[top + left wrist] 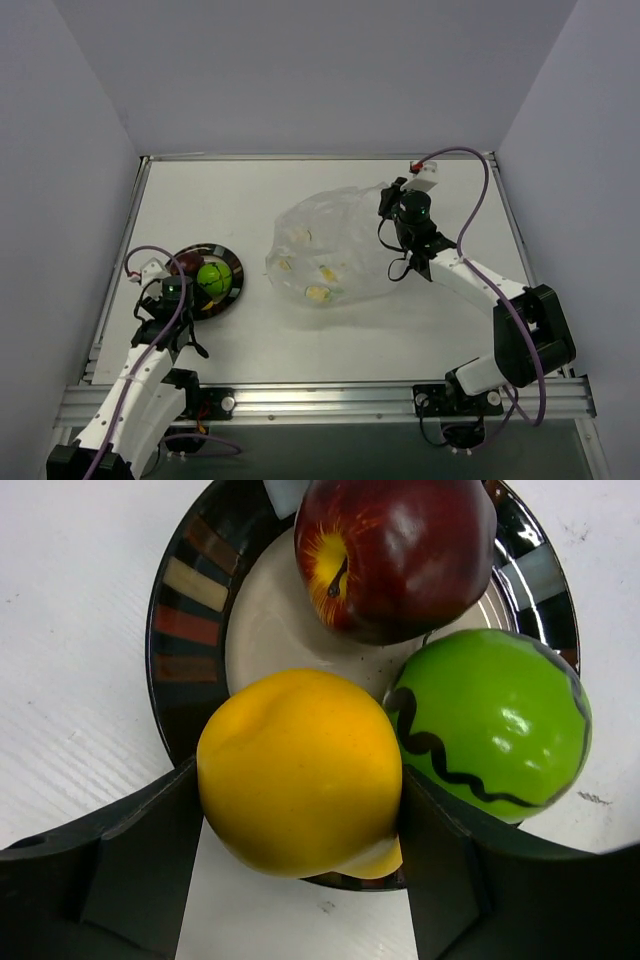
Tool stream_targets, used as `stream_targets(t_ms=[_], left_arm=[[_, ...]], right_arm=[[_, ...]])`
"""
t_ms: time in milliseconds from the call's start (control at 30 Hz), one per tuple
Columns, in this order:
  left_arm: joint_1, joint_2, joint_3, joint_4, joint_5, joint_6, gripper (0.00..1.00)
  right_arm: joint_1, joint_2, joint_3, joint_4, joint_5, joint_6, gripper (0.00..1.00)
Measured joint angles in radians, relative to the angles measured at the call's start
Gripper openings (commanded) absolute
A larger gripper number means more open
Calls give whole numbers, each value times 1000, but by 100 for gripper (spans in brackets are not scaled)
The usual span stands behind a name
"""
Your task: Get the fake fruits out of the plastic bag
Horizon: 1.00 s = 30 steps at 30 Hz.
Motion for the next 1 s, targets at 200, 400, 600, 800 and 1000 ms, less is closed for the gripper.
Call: stream_targets(t_ms=[200, 400, 600, 800, 1000], left_arm=[[72, 37, 0, 77, 83, 39, 70], [73, 42, 0, 116, 105, 58, 86], [73, 37, 0, 120, 104, 61, 94], [74, -70, 0, 82, 108, 31, 94], [74, -248, 27, -28, 124, 7, 94]], right_arm=[[-5, 4, -4, 11, -18, 0, 0], [-5, 27, -4, 17, -42, 1, 0], [-5, 28, -4, 20, -50, 3, 0], [-5, 28, -4, 18, -50, 10, 16], [-5, 28, -4, -7, -51, 23, 49]])
